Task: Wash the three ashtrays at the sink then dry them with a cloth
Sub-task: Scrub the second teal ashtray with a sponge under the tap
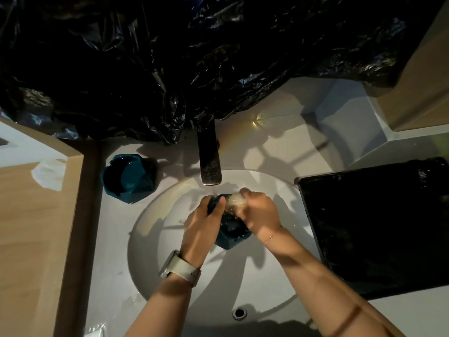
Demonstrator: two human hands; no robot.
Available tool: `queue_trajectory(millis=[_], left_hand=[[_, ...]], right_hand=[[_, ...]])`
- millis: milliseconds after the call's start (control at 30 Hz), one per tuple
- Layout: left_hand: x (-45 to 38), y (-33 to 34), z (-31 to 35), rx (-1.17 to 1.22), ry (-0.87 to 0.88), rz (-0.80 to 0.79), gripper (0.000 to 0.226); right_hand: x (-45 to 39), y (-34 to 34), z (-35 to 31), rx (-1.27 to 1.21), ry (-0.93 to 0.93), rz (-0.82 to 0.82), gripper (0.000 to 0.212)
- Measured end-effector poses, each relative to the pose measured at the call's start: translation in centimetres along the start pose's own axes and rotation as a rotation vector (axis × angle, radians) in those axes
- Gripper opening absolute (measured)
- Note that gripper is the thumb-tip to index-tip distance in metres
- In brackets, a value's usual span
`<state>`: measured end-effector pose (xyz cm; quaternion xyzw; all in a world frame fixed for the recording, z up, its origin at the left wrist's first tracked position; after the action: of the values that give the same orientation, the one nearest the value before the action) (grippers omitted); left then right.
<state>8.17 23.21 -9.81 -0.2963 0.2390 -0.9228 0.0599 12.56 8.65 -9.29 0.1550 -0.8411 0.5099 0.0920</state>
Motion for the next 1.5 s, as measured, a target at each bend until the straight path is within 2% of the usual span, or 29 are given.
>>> queue_trajectory(millis=[133,200,267,333,400,467,533,600,667,767,800,867,933,1000,1067,1100,1200,1300,1367,1433,1500], left_hand=[[-0.5,-0.9,0.5,-0.013,0.020,0.106,0.036],[-0.6,-1.1,0.5,-0.009,0.011,0.147,0.036],[-0.4,-1.4,0.5,0.029,0.013,0.190,0.035],[-0.3,-1.8,0.2,0.079,0.020,0.230,0.035],[0.1,-1.8,-0.1,0.155,0.035,0.242,0.035],[0.6,-1.2,-0.1,0.193,0.062,0.210,0.033],[1.3,-0.5,-0.5,0.259,0.058,0.171,0.037],[1.5,-0.6,-0.9,0.304,0.022,0.141,0.040],[0.6,-1.2,-1.4,0.274,0.016,0.089,0.045],[-1.2,-1.3,-1.1,0.222,0.014,-0.071,0.063],[-1.8,-1.2,-1.0,0.182,0.016,-0.099,0.058],[-2.5,-1.1,-0.6,0.169,0.017,-0.093,0.032],[-2.8,-0.8,0.2,0.198,0.024,-0.067,0.023],[-2.8,-0.8,1.0,0.056,0.073,0.027,0.026],[-2.5,-1.2,1.4,-0.048,0.125,0.162,0.031],[-2.3,-1.2,1.4,-0.034,0.147,0.199,0.033],[-1.2,-0.9,0.4,0.086,0.151,0.196,0.041],[-0.3,-0.6,0.0,0.172,0.130,0.181,0.037],[-0.4,-0.9,0.3,0.221,0.128,0.199,0.031],[-0.6,-1.1,0.2,0.274,0.117,0.212,0.027],[-0.7,-0.9,-0.8,0.298,0.070,0.207,0.027]], right_hand=[[1.6,0.9,0.0,-0.310,0.023,0.085,0.025],[2.8,2.0,1.0,-0.529,0.139,0.139,0.026],[3.8,3.9,2.0,-0.678,0.272,0.137,0.016],[4.2,5.0,2.0,-0.700,0.328,0.111,0.016],[4.1,6.2,1.7,-0.931,0.448,0.016,0.022],[3.3,6.9,1.5,-1.105,0.558,-0.064,0.019],[2.0,5.8,1.6,-0.991,0.495,-0.046,0.017],[1.0,4.5,1.4,-0.841,0.370,-0.009,0.024],[0.8,3.7,1.3,-0.707,0.264,-0.014,0.029],[0.2,2.8,0.4,-0.548,0.068,-0.075,0.027],[0.0,2.5,0.0,-0.515,0.034,-0.083,0.028],[-0.2,2.0,0.4,-0.445,0.093,-0.032,0.030],[0.6,2.0,1.1,-0.421,0.205,0.085,0.029],[2.6,3.5,1.6,-0.616,0.364,0.136,0.024],[4.0,6.3,1.7,-0.917,0.508,0.085,0.027],[4.0,7.5,2.0,-0.989,0.547,0.059,0.030],[2.2,7.7,3.2,-0.900,0.556,0.041,0.026],[0.1,5.3,3.1,-0.717,0.382,0.092,0.023],[0.3,4.9,1.7,-0.757,0.309,0.095,0.023],[0.8,6.1,1.5,-0.834,0.352,0.065,0.029],[1.5,7.9,2.3,-0.878,0.480,-0.040,0.028]])
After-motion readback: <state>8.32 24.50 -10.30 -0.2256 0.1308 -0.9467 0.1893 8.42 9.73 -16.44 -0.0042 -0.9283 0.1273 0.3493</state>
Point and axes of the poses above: each hand's wrist, its own x-axis away from the middle knuckle, its own y-axis out of the palm, z = x × y, the point moved 9 cm from there along -x, towards the middle knuckle, and after that the axes turned 1 degree about -y, right-handed, at the moved point
